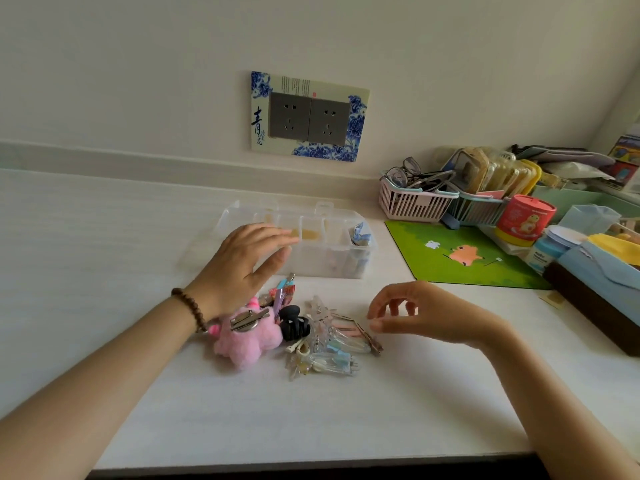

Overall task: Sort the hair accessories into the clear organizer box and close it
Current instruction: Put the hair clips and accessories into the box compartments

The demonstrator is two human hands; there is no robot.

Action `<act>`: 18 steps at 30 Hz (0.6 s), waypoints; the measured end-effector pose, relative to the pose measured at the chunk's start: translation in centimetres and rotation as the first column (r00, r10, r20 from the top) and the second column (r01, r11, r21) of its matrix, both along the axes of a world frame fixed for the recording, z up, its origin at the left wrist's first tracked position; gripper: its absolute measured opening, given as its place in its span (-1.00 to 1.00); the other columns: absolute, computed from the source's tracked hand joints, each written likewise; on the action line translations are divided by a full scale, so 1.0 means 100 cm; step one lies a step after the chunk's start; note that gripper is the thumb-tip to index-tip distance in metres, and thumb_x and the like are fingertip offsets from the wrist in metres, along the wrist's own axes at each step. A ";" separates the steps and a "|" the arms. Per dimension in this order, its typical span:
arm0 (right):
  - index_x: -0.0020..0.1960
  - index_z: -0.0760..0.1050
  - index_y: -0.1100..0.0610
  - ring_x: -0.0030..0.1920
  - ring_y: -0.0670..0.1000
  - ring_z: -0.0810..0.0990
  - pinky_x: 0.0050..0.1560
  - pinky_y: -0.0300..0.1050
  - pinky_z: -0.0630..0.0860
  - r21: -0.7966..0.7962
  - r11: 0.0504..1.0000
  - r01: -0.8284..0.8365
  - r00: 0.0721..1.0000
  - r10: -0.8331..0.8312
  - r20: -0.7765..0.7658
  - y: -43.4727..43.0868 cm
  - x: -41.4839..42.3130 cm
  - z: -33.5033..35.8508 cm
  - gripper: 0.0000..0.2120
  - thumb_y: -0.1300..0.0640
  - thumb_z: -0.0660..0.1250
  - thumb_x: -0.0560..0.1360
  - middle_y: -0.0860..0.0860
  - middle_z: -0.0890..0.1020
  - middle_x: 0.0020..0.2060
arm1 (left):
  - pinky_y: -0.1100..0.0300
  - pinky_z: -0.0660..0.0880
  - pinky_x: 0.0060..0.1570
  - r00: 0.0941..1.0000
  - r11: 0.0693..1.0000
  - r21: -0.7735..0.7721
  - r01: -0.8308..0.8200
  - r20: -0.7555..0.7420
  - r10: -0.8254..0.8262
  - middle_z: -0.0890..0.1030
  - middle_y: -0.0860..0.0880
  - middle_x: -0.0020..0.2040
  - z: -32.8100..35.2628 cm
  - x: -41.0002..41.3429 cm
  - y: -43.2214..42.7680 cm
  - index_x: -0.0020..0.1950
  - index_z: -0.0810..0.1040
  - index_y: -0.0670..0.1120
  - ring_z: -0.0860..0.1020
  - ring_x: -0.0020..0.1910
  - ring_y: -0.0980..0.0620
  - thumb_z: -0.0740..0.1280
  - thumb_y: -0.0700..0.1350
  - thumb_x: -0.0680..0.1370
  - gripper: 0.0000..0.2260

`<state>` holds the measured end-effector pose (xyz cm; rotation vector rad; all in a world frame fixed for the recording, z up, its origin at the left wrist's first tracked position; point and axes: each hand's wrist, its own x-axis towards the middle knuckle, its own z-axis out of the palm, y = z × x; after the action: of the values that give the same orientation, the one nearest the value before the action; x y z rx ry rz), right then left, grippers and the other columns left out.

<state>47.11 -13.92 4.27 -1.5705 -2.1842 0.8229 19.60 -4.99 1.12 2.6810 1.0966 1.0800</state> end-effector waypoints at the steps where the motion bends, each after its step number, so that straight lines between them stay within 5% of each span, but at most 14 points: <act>1: -0.12 0.60 -0.02 -0.22 -0.18 0.48 -0.23 -0.43 0.36 0.006 1.000 0.017 1.000 -0.017 0.005 -0.005 0.001 -0.003 -0.74 -0.16 0.44 0.30 -0.11 0.63 -0.18 | 0.17 0.13 0.37 1.000 1.000 -0.008 0.030 0.007 -0.030 0.47 0.06 0.30 -0.001 0.003 -0.003 0.30 0.44 0.05 0.31 0.33 0.12 -0.18 0.30 0.53 -0.41; 7: -0.06 0.55 -0.04 -0.24 -0.20 0.38 -0.19 -0.40 0.34 0.074 0.997 0.034 0.999 -0.033 -0.013 -0.024 0.000 -0.022 -0.69 -0.06 0.54 0.26 -0.02 0.57 -0.10 | 0.13 0.16 0.38 0.997 0.997 -0.025 0.078 0.031 -0.077 0.46 0.05 0.31 -0.002 0.006 -0.006 0.28 0.46 0.04 0.32 0.34 0.12 -0.16 0.30 0.53 -0.41; 13: -0.19 0.59 0.05 -0.37 -0.17 0.31 -0.31 -0.34 0.30 0.116 0.985 0.131 0.984 -0.114 -0.139 -0.026 -0.001 -0.030 -0.82 0.05 0.54 0.29 -0.19 0.51 -0.40 | 0.10 0.21 0.35 0.995 0.996 -0.016 0.088 0.048 -0.087 0.49 0.03 0.29 -0.003 0.004 -0.004 0.24 0.50 0.01 0.36 0.31 0.11 -0.14 0.27 0.55 -0.43; 18: -0.31 0.61 -0.08 -0.33 0.06 0.36 -0.27 -0.10 0.30 0.179 0.959 0.221 0.952 -0.172 -0.252 -0.019 0.000 -0.034 -0.91 0.01 0.47 0.36 0.16 0.65 -0.29 | 0.12 0.20 0.34 0.995 0.996 -0.032 0.081 0.062 -0.079 0.49 0.03 0.29 -0.003 0.005 -0.004 0.21 0.51 0.03 0.36 0.30 0.12 -0.15 0.28 0.54 -0.42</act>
<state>47.08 -15.80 0.83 -1.4781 -1.8458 0.6594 20.05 -5.38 0.82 2.6222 0.9797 1.1111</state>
